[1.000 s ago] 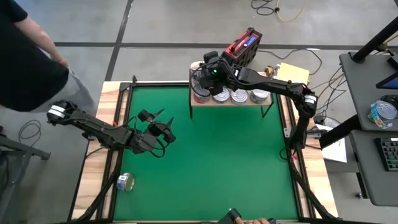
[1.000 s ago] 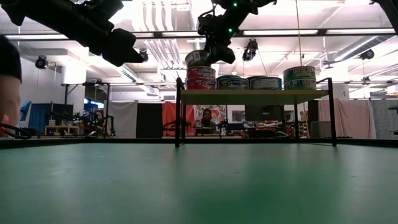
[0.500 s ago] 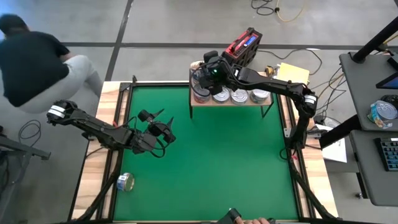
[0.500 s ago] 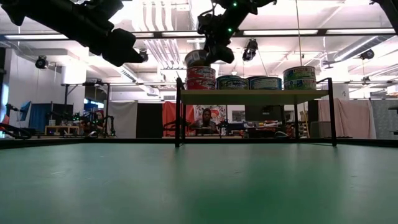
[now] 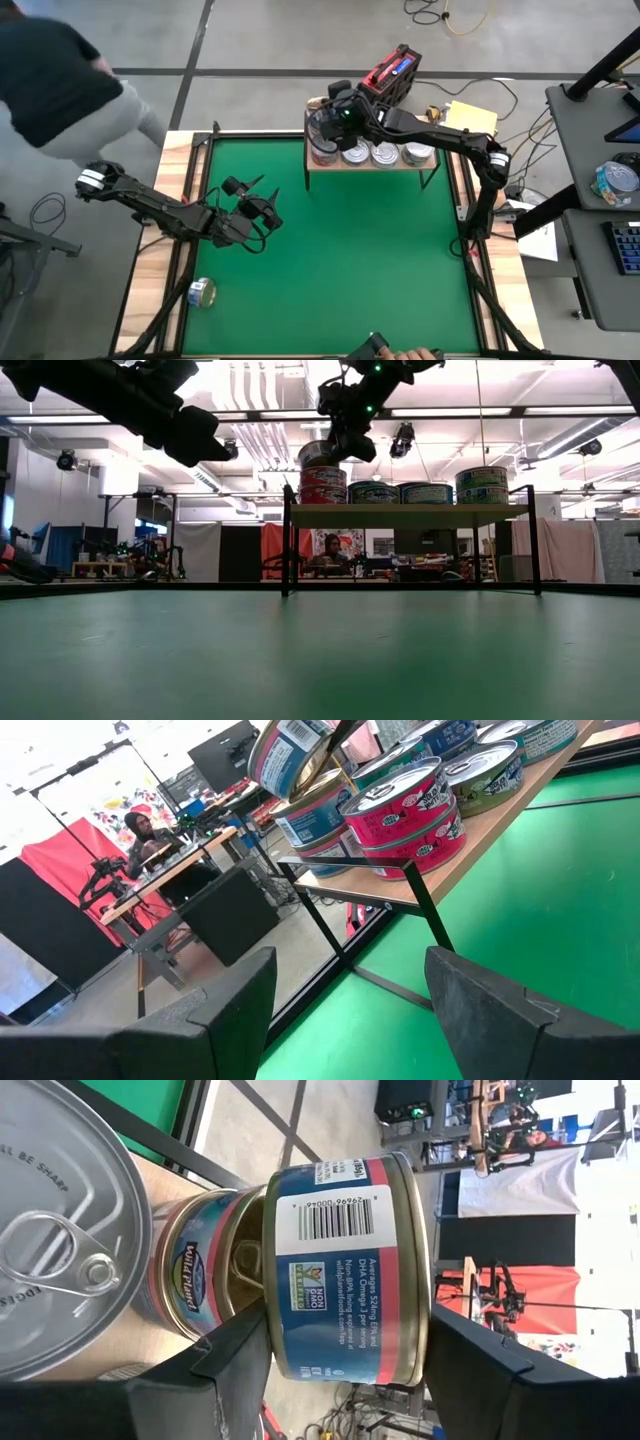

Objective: Stack canned seafood by type on shelf
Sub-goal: Stack the blue/pink tuna can on top of the other blue/pink tuna can on the shelf

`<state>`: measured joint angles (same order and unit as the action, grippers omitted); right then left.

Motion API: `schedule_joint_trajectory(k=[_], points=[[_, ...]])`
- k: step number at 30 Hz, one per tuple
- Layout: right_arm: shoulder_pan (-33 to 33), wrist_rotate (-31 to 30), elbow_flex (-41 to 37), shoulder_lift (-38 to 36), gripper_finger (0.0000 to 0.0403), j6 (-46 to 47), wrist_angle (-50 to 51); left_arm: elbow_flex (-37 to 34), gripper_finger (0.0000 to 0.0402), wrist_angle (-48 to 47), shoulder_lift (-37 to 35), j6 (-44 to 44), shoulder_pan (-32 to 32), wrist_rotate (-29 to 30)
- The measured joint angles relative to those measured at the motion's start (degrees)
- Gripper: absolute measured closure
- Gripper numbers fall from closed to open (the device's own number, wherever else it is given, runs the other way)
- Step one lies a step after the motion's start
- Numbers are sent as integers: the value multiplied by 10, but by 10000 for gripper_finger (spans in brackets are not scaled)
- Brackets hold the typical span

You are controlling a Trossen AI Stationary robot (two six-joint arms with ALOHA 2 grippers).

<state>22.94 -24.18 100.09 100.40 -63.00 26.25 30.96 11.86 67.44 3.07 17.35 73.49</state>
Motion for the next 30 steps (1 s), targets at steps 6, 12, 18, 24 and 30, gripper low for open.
schedule_joint_trajectory(k=[6,12,18,24,30], points=[[1,0,0,0,183,5,0,0,162,0,0,0,0,0],[1,0,0,0,183,16,1,0,162,0,0,-2,0,0],[3,2,0,1,182,33,0,0,162,0,0,-2,0,0],[7,2,0,13,183,50,0,0,162,0,0,-2,0,0],[7,-1,0,27,177,36,-3,0,162,-4,0,-2,0,0]])
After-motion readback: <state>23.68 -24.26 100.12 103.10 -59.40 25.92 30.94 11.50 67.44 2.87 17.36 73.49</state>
